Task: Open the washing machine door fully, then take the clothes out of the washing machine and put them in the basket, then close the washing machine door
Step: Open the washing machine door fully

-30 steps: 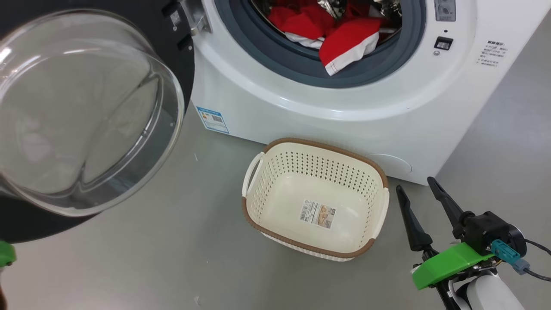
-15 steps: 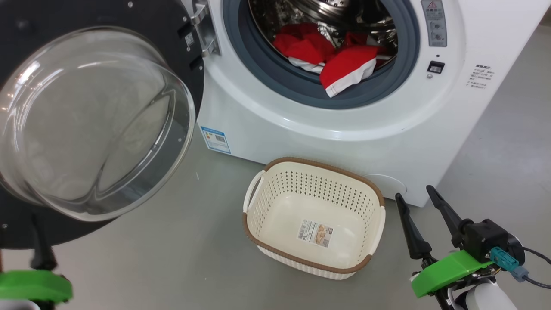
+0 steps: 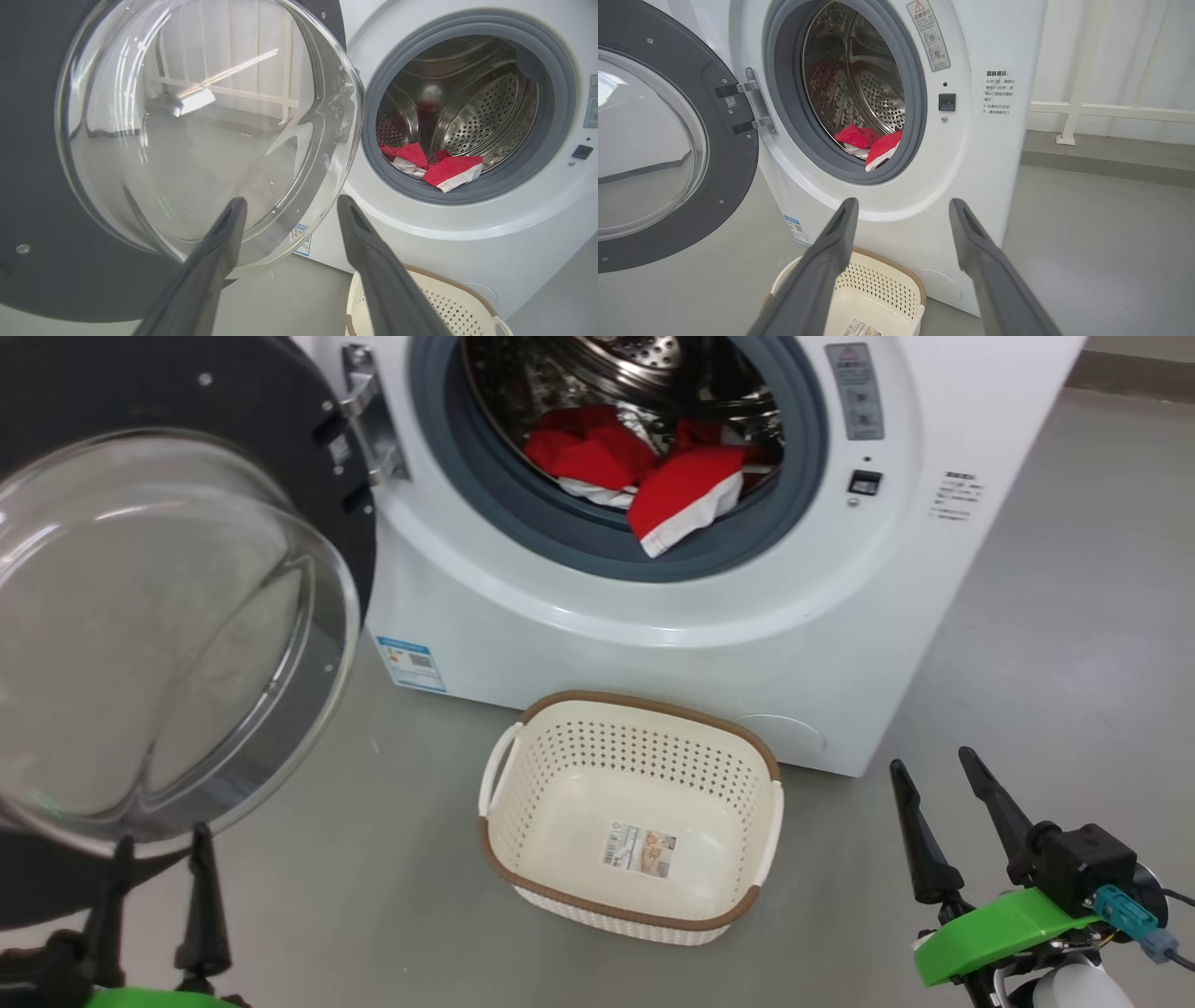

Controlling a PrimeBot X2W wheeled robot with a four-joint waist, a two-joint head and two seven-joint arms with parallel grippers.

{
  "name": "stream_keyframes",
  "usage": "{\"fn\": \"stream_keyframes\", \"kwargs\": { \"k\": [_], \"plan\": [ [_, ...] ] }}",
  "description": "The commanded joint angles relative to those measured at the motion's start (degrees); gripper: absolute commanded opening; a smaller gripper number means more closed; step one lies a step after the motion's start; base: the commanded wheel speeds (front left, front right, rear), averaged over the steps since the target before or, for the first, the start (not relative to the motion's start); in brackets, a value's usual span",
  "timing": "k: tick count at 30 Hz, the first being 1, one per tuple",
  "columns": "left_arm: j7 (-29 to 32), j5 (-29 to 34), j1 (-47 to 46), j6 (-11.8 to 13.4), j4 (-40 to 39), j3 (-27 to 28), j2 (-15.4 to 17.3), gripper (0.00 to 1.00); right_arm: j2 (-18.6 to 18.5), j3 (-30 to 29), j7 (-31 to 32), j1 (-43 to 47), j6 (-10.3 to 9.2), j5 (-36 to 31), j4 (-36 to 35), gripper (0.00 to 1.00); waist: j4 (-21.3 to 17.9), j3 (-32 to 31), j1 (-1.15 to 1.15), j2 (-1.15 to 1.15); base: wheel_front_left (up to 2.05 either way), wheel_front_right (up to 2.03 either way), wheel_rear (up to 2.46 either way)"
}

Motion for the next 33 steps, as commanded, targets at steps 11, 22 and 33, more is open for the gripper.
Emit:
{"fn": "stream_keyframes", "kwargs": {
  "k": [11, 22, 33],
  "plan": [
    [-0.3, -3.6, 1.7, -0.3, -4.3, -6.5, 3.5, 1.0, -0.2, -1.9, -0.4, 0.6, 0.35, 0.1, -2.8, 1.0, -8.9, 0.3, 0.0, 0.0, 0.0, 0.0, 0.0],
    [-0.3, -5.6, 2.0, -0.3, -6.0, -10.1, 4.8, 1.0, 0.1, -3.9, -0.4, 1.8, 0.35, 0.2, -3.6, 1.0, -15.0, 0.5, 0.0, 0.0, 0.0, 0.0, 0.0],
    [-0.3, -5.3, 2.5, -0.3, -7.2, -10.6, 5.4, 1.0, 0.3, -5.3, -0.4, 3.3, 0.35, 0.1, -4.0, 1.0, -19.2, 0.2, 0.0, 0.0, 0.0, 0.0, 0.0]
  ]
}}
